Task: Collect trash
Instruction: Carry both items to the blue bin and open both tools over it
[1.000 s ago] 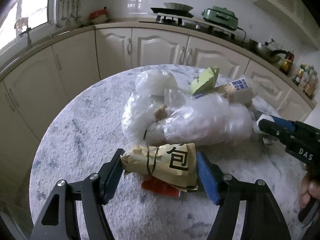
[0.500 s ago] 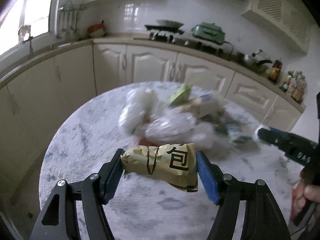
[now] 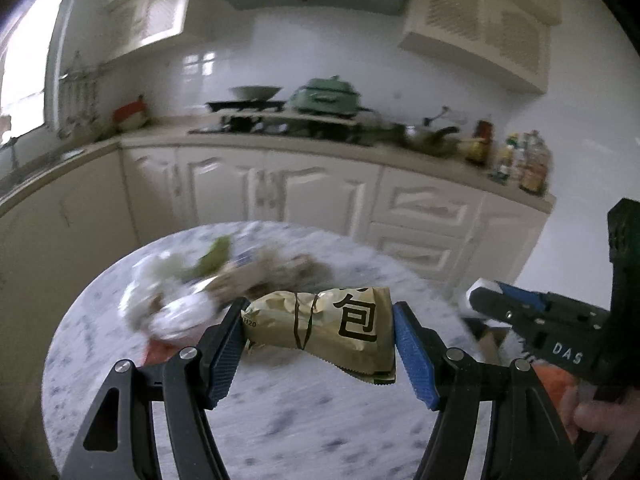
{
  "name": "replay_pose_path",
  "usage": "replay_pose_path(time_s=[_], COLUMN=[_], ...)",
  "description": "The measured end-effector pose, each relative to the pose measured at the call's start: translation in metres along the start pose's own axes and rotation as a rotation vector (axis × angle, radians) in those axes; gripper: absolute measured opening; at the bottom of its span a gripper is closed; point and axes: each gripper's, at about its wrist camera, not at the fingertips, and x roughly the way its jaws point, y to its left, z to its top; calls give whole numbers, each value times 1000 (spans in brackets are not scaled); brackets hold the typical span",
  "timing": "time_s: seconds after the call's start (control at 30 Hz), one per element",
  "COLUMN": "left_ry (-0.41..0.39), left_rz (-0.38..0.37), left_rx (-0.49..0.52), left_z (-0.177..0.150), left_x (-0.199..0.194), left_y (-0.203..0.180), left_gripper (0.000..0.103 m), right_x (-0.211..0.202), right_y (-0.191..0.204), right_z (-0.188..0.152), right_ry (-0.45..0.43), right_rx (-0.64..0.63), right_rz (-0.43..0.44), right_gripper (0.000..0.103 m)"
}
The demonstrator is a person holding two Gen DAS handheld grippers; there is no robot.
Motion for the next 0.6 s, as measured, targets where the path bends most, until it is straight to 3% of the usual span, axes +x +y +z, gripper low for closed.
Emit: replay_pose_path(time_s=[0.3, 0.6], left_ry=[11, 116], left_rz=[-155, -278], left_rx=[96, 164], left_z=[17, 33], left_x=[39, 119], left_y=[-94, -178], left_gripper=[66, 66], right_x=[-56, -69], right_y=[-84, -186], right_z=[1, -18], right_ry=[-65, -36], right_rx=[89, 210], right_rz=[-119, -253], right_gripper=[31, 31])
